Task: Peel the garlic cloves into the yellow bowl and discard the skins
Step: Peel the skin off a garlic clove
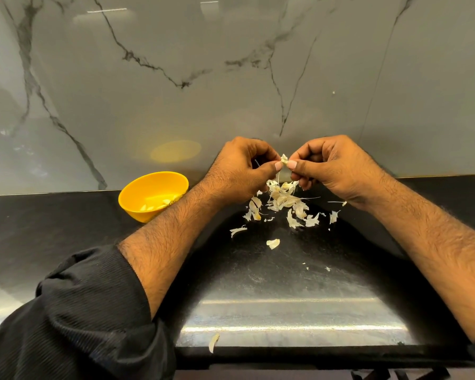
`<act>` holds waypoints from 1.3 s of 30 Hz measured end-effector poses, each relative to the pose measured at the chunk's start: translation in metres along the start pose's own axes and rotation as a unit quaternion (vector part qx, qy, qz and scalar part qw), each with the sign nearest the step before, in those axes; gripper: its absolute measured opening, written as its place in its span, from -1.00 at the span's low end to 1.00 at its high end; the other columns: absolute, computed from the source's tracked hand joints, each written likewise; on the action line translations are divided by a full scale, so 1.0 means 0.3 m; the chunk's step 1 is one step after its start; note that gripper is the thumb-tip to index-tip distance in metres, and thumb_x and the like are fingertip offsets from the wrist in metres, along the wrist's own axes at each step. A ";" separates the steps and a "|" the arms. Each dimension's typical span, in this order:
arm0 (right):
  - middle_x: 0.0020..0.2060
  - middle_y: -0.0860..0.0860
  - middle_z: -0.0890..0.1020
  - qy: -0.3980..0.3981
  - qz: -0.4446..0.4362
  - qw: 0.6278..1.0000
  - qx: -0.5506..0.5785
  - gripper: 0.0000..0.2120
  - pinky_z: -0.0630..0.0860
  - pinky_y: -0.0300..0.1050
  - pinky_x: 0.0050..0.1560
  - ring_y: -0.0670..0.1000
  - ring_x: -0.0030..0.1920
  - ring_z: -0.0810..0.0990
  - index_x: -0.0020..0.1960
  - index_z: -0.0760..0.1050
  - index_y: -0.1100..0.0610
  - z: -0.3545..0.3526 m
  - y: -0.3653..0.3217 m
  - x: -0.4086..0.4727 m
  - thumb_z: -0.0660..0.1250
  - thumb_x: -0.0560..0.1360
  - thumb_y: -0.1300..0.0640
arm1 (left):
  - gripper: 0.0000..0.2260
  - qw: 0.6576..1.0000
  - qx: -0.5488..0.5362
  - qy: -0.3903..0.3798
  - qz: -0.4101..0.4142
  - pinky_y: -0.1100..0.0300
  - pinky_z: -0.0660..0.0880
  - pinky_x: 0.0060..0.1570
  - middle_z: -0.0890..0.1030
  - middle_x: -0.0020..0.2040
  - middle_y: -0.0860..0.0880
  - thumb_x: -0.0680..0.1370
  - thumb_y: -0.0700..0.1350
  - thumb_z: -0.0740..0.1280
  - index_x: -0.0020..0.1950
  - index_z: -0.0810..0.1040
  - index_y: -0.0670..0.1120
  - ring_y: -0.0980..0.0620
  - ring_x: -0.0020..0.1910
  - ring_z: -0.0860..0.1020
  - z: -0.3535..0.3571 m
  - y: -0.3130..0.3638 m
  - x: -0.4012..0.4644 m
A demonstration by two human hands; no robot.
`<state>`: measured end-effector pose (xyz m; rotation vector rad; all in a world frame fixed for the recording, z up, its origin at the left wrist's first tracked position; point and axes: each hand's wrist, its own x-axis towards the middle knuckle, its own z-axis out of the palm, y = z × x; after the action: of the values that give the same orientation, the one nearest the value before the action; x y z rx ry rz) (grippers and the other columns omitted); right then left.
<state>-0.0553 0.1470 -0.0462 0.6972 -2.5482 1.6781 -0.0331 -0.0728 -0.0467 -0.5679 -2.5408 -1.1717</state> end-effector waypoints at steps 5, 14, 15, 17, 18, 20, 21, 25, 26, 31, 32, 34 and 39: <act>-0.21 0.09 0.75 0.015 -0.023 0.999 -0.031 -0.91 0.70 -0.13 -0.15 0.01 -0.25 0.71 0.03 0.69 0.18 0.007 0.000 -0.004 0.49 0.56 0.17 | -0.90 1.000 0.019 0.007 0.014 0.16 0.69 -0.18 0.71 -0.21 0.02 0.66 -0.13 0.43 0.05 0.72 -0.13 0.11 -0.28 0.69 0.010 -0.010 0.002; -0.21 0.07 0.75 0.011 -0.022 1.000 -0.009 -0.93 0.67 -0.18 -0.14 -0.03 -0.24 0.71 0.05 0.68 0.16 0.013 -0.001 -0.003 0.43 0.60 0.20 | -0.89 0.999 -0.035 0.013 -0.007 0.28 0.57 -0.34 0.71 -0.21 -0.02 0.68 -0.11 0.40 0.04 0.69 -0.12 0.01 -0.30 0.70 0.010 -0.001 0.000; -0.20 0.10 0.75 0.010 -0.017 1.000 0.012 -0.92 0.67 -0.16 -0.15 -0.01 -0.23 0.71 0.07 0.67 0.19 0.012 0.001 -0.002 0.43 0.60 0.21 | -0.89 0.999 -0.041 0.009 -0.007 0.27 0.58 -0.34 0.71 -0.19 -0.02 0.67 -0.09 0.42 0.06 0.69 -0.11 0.01 -0.28 0.71 0.006 -0.002 0.000; -0.17 0.14 0.75 0.004 -0.006 0.999 0.046 -0.90 0.68 -0.13 -0.17 0.03 -0.22 0.71 0.09 0.67 0.22 0.009 0.003 -0.001 0.43 0.60 0.22 | -0.87 0.999 -0.052 0.003 -0.003 0.25 0.60 -0.32 0.72 -0.15 -0.03 0.64 -0.07 0.47 0.09 0.69 -0.12 0.00 -0.25 0.72 0.000 -0.002 -0.001; -0.16 0.14 0.75 0.001 -0.001 0.998 0.055 -0.89 0.68 -0.12 -0.18 0.04 -0.22 0.71 0.09 0.67 0.22 0.007 0.004 0.001 0.44 0.60 0.21 | -0.84 0.998 -0.056 0.003 0.000 0.25 0.61 -0.30 0.72 -0.14 -0.03 0.61 -0.06 0.50 0.10 0.70 -0.13 0.00 -0.23 0.72 -0.001 -0.001 -0.001; -0.15 0.11 0.75 0.003 0.007 0.998 0.059 -0.88 0.66 -0.09 -0.20 0.02 -0.21 0.69 0.07 0.69 0.20 0.005 0.010 0.005 0.48 0.57 0.18 | -0.82 0.998 -0.063 0.010 0.004 0.25 0.62 -0.25 0.73 -0.13 -0.03 0.57 -0.06 0.54 0.09 0.70 -0.14 0.00 -0.22 0.72 -0.001 -0.001 0.000; -0.15 0.10 0.75 0.004 0.008 0.998 0.055 -0.88 0.64 -0.07 -0.19 0.01 -0.21 0.68 0.06 0.70 0.19 0.003 0.013 0.007 0.49 0.56 0.17 | -0.82 0.998 -0.065 0.015 0.004 0.26 0.62 -0.25 0.73 -0.13 -0.03 0.57 -0.07 0.54 0.08 0.71 -0.15 0.01 -0.22 0.72 -0.001 -0.002 0.001; -0.11 0.12 0.76 -0.014 0.002 0.999 0.038 -0.90 0.60 -0.04 -0.13 0.01 -0.19 0.64 0.07 0.72 0.18 -0.002 0.014 0.009 0.43 0.60 0.20 | -0.87 0.996 -0.079 0.027 -0.011 0.32 0.58 -0.30 0.74 -0.15 -0.05 0.58 -0.14 0.53 0.08 0.72 -0.16 0.02 -0.24 0.72 0.003 -0.005 0.001; -0.11 0.14 0.75 -0.017 0.003 0.999 0.048 -0.88 0.58 -0.04 -0.14 0.02 -0.18 0.63 0.07 0.72 0.19 -0.002 0.012 0.008 0.41 0.62 0.19 | -0.87 0.995 -0.090 0.030 -0.013 0.33 0.57 -0.31 0.74 -0.15 -0.06 0.58 -0.15 0.53 0.08 0.71 -0.17 0.02 -0.25 0.72 0.002 -0.005 0.000; -0.13 0.14 0.75 -0.014 -0.001 0.999 0.041 -0.83 0.57 -0.08 -0.15 0.01 -0.19 0.61 0.05 0.74 0.15 0.002 0.012 0.007 0.40 0.64 0.10 | -0.84 0.992 -0.121 0.035 -0.006 0.34 0.57 -0.31 0.75 -0.15 -0.07 0.55 -0.19 0.56 0.09 0.72 -0.21 -0.01 -0.24 0.73 0.000 0.006 -0.006; -0.14 0.13 0.75 -0.013 -0.001 0.999 0.036 -0.84 0.58 -0.07 -0.14 0.01 -0.19 0.62 0.05 0.74 0.15 0.002 0.013 0.008 0.41 0.63 0.10 | -0.84 0.992 -0.121 0.033 -0.007 0.33 0.57 -0.30 0.76 -0.15 -0.08 0.55 -0.19 0.56 0.08 0.72 -0.21 -0.02 -0.23 0.74 0.002 0.007 -0.006; -0.15 0.13 0.74 -0.007 0.001 0.999 0.040 -0.86 0.59 -0.04 -0.14 0.04 -0.20 0.62 0.04 0.73 0.17 0.003 0.015 0.010 0.44 0.61 0.12 | -0.86 0.992 -0.120 0.032 -0.014 0.28 0.59 -0.29 0.76 -0.14 -0.09 0.56 -0.19 0.55 0.09 0.72 -0.19 -0.04 -0.21 0.74 0.003 0.005 -0.005; -0.19 0.09 0.74 -0.006 -0.009 0.999 0.038 -0.90 0.62 -0.02 -0.14 0.05 -0.24 0.63 0.05 0.71 0.18 -0.003 0.008 0.007 0.46 0.59 0.18 | -0.90 0.987 -0.156 0.018 -0.044 0.17 0.65 -0.25 0.75 -0.14 -0.13 0.58 -0.28 0.50 0.08 0.73 -0.18 -0.07 -0.21 0.73 -0.002 -0.003 0.000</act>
<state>-0.0583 0.1477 -0.0472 0.7336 -2.4903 1.7786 -0.0334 -0.0738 -0.0468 -0.5019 -2.3886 -1.6121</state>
